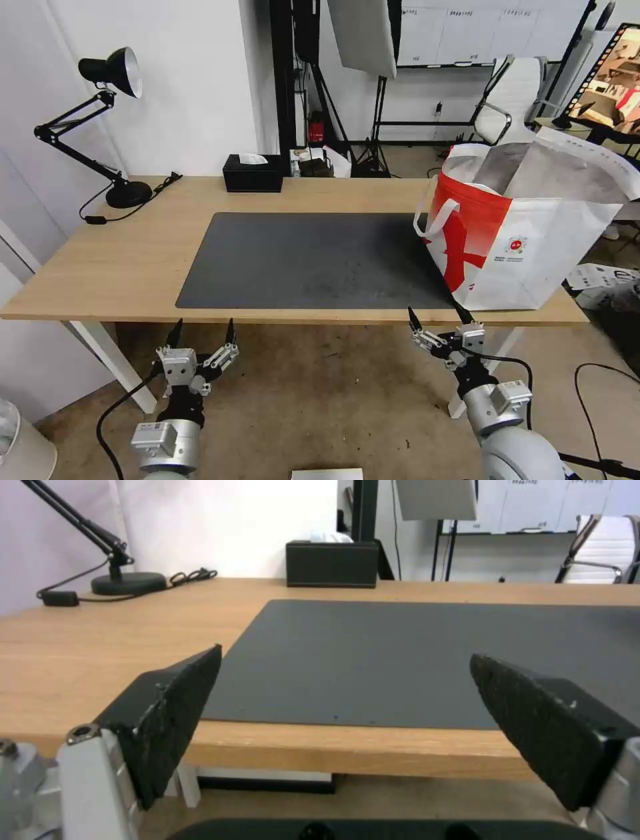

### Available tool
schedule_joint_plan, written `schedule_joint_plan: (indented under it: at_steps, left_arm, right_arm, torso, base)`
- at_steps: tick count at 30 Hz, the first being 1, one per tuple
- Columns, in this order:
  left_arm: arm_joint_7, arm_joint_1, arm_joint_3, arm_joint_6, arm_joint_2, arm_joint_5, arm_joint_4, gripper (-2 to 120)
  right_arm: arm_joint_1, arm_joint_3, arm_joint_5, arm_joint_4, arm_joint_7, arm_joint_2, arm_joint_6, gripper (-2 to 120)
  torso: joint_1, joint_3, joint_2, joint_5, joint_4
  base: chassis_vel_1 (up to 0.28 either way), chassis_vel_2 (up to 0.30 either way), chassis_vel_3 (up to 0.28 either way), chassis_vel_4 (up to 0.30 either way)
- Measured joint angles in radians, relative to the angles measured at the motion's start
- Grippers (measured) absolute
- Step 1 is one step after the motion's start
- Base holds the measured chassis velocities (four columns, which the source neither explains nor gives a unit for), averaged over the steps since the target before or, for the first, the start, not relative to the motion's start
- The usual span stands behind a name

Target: Pick up the trash from the table and place it into the takeout bag.

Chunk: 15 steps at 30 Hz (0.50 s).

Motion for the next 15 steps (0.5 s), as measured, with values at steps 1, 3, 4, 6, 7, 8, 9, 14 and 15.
schedule_joint_plan:
  at_steps: [1, 3, 4, 6, 7, 8, 9, 14, 15]
  left_arm:
    - [0.000, 0.000, 0.000, 0.000, 0.000, 0.000, 0.000, 100]
    - [0.002, 0.002, -0.001, 0.000, -0.001, 0.000, -0.004, 100]
    - [0.002, 0.002, -0.002, 0.000, -0.001, 0.000, -0.004, 100]
    - [0.002, 0.002, -0.002, 0.000, -0.001, 0.000, -0.004, 100]
    - [0.002, 0.002, -0.002, 0.001, -0.001, 0.001, -0.004, 100]
    - [0.002, 0.002, -0.001, 0.001, -0.001, 0.001, -0.004, 100]
    - [0.002, 0.002, -0.002, 0.001, -0.001, 0.001, -0.004, 100]
    - [0.002, 0.002, -0.002, 0.001, -0.001, 0.001, -0.005, 100]
    - [0.002, 0.002, -0.001, 0.001, -0.001, 0.001, -0.005, 100]
  right_arm:
    - [0.000, 0.000, 0.000, 0.000, 0.000, 0.000, 0.000, 100]
    - [0.000, 0.000, 0.000, 0.000, 0.000, 0.000, 0.000, 100]
    - [0.000, 0.000, 0.000, 0.000, 0.000, 0.000, 0.000, 100]
    - [0.000, 0.000, 0.000, 0.000, 0.000, 0.000, 0.000, 100]
    - [0.000, 0.000, 0.000, 0.000, 0.000, 0.000, 0.000, 100]
    - [0.000, 0.000, 0.000, 0.000, 0.000, 0.000, 0.000, 100]
    - [0.000, 0.000, 0.000, 0.000, 0.000, 0.000, 0.000, 100]
    - [0.000, 0.000, 0.000, 0.000, 0.000, 0.000, 0.000, 100]
    - [0.000, 0.000, 0.000, 0.000, 0.000, 0.000, 0.000, 100]
  torso:
    - [0.000, 0.000, 0.000, 0.0000, 0.0000]
    - [0.000, 0.000, 0.000, 0.0000, 0.0000]
    - [0.000, 0.000, 0.000, 0.0000, 0.0000]
    - [0.000, 0.000, 0.000, 0.0000, 0.0000]
    - [0.000, 0.000, 0.000, 0.0000, 0.0000]
    - [0.000, 0.000, 0.000, 0.0000, 0.0000]
    - [0.000, 0.000, 0.000, 0.0000, 0.0000]
    - [0.000, 0.000, 0.000, 0.0000, 0.0000]
    - [0.000, 0.000, 0.000, 0.0000, 0.0000]
  base:
    - [0.000, 0.000, 0.000, 0.000]
    - [0.000, 0.000, 0.000, 0.000]
    - [0.000, 0.000, 0.000, 0.000]
    - [0.000, 0.000, 0.000, 0.000]
    - [0.000, 0.000, 0.000, 0.000]
    - [0.000, 0.000, 0.000, 0.000]
    - [0.000, 0.000, 0.000, 0.000]
    - [0.000, 0.000, 0.000, 0.000]
    - [0.000, 0.000, 0.000, 0.000]
